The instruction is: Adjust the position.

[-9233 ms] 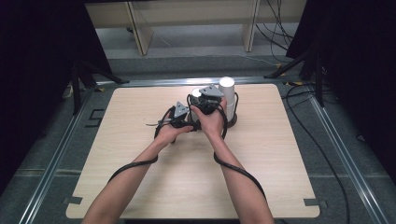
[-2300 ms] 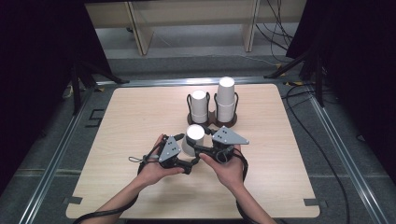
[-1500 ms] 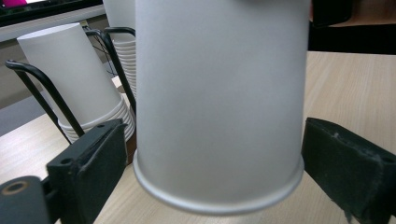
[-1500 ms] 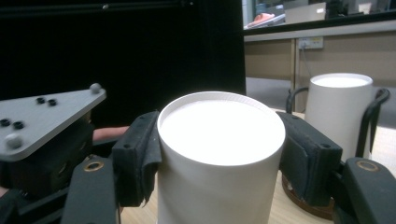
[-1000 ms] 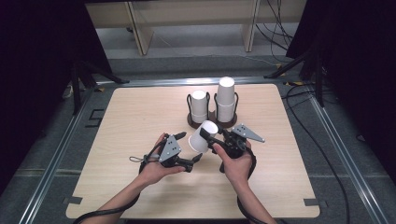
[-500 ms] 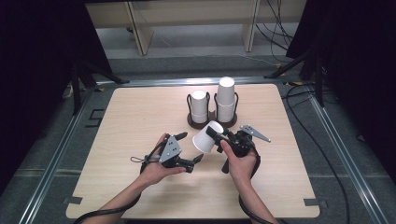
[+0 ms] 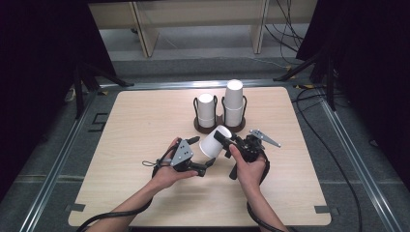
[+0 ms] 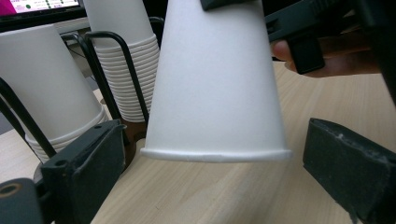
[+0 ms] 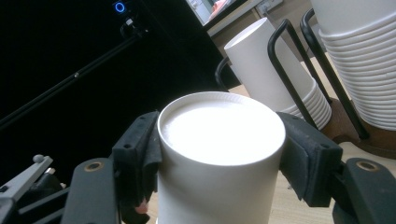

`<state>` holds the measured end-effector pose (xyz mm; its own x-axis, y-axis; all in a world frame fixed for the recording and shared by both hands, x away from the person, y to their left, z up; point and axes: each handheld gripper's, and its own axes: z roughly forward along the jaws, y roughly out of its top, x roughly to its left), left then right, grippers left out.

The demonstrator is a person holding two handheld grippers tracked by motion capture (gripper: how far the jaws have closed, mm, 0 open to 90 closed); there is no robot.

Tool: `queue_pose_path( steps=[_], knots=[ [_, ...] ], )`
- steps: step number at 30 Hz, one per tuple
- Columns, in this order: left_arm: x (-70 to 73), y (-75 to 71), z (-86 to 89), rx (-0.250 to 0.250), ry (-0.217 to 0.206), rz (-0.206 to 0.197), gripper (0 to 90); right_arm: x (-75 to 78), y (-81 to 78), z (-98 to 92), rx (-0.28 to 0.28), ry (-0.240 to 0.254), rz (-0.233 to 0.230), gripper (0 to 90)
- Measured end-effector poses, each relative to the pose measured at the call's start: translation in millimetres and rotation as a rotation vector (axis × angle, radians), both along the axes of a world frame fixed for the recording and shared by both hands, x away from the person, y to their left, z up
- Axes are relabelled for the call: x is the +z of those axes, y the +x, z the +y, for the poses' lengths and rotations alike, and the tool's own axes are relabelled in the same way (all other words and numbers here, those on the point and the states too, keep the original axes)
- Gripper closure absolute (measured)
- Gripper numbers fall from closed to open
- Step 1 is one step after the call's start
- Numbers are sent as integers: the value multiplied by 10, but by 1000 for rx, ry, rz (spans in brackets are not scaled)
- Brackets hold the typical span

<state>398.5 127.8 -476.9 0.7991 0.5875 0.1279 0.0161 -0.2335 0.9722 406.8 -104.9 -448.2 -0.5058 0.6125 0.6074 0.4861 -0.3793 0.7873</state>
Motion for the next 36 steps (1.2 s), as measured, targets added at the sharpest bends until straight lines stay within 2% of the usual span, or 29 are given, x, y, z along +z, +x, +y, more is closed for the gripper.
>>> queue_pose_path(
  steps=[4,10,14,15,16,17,19,21,22,23,28,32,36],
  knots=[
    [-6,23,-36,-2,17,-8,75,-5,-3,-1,8,11,10,347],
    [-24,55,-102,-17,14,-16,128,-7,5,-11,2,13,0,347],
    [-18,64,-121,-21,14,-14,139,-3,-7,-25,10,33,10,347],
    [-20,65,-125,-22,16,-16,139,-8,2,-32,0,24,2,347],
    [-24,70,-133,-21,15,-18,139,-7,-1,-31,-5,27,17,347],
    [-22,74,-132,-23,22,-12,133,-16,5,-38,1,28,-6,347],
    [-33,97,-146,-25,7,-12,131,-13,2,-32,1,35,8,347],
    [-34,99,-151,-28,24,-6,127,-4,-4,-27,5,38,13,347],
    [-34,100,-154,-29,23,-5,126,-2,0,-29,8,33,2,347],
    [-35,103,-159,-25,16,-7,126,4,-7,-31,12,38,10,347],
    [-6,91,-144,-31,27,-16,162,-4,6,-47,11,49,12,341],
    [28,76,-119,-36,42,-34,230,-29,14,-79,28,90,7,320],
    [59,67,-88,-43,48,-39,262,-22,13,-73,37,70,-12,293]
  ],
)
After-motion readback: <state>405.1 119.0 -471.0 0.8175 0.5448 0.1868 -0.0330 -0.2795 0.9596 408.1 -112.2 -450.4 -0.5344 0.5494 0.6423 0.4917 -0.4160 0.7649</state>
